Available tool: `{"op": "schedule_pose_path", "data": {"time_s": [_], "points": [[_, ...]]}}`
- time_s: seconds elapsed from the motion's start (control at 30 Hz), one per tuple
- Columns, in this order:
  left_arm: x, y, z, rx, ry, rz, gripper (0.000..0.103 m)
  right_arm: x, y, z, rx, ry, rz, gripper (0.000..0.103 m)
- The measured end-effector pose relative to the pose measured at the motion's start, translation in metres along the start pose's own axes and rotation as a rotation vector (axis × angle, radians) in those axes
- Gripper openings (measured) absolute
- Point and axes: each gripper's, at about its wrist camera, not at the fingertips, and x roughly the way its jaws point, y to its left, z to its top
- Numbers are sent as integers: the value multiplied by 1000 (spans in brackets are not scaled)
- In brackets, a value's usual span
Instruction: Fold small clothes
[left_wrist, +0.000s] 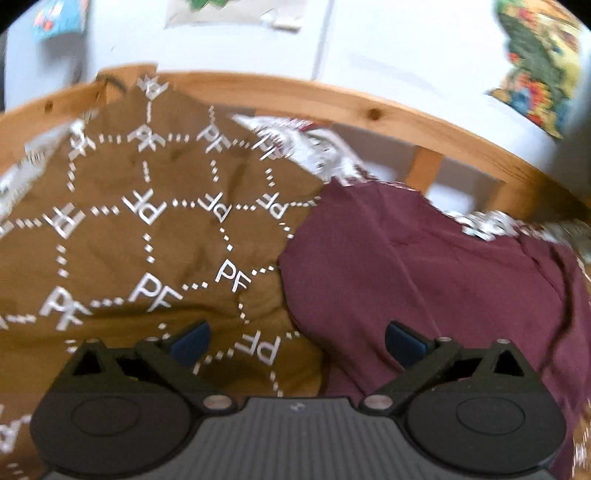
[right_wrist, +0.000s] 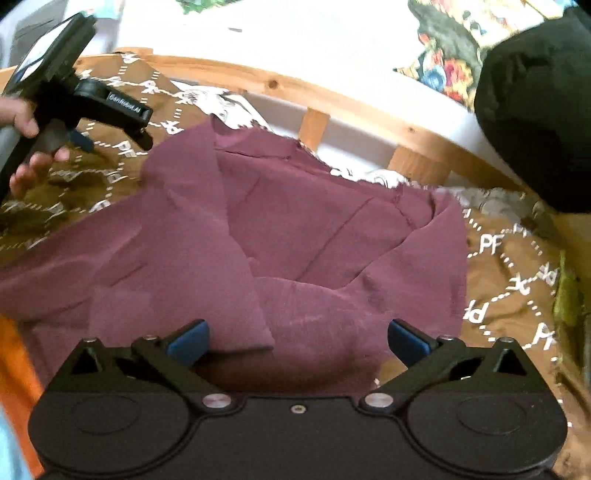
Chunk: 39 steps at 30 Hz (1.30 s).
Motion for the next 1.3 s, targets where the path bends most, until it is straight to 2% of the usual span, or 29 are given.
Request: {"op": "schedule_pose_path", "data": {"time_s": [0.1, 0.2, 0.4, 0.5, 0.6, 0.67, 0.73, 0.83, 1.0, 1.07, 1.13, 1.3], "points": [[-39, -3, -16, 87, -13, -23, 102, -26, 9, -6, -72, -41, -2, 102], [-72, -4, -37, 154, -8, -18, 102, -47, 14, -4, -122, -94, 45, 102], [-105, 4, -51, 230, 103, -44, 102, -58, 40, -6, -296, -29, 212, 102], [-107, 10, -59, 233, 127, -100, 102, -55, 60, -13, -388, 5, 244, 102], [-94, 12, -70, 215, 172, -140, 102, -49, 76, -19, -434, 31, 240, 101], [-84, 7, -74, 231, 192, -131, 102, -42, 79, -21, -436, 64, 258, 94], [-78, 3, -73, 242, 193, -123, 102, -34, 84, -25, -446, 115, 299, 83], [-70, -2, -71, 245, 205, -140, 102, -26, 89, -30, -476, 164, 328, 74], [-65, -8, -76, 277, 224, -154, 102, -16, 88, -32, -450, 181, 341, 69], [-68, -10, -77, 293, 211, -174, 102, -16, 86, -32, -433, 176, 354, 54], [-72, -14, -77, 309, 196, -207, 102, -17, 86, -32, -430, 168, 356, 23], [-91, -27, -83, 388, 137, -340, 102, -13, 77, -30, -400, 166, 284, 6]]}}
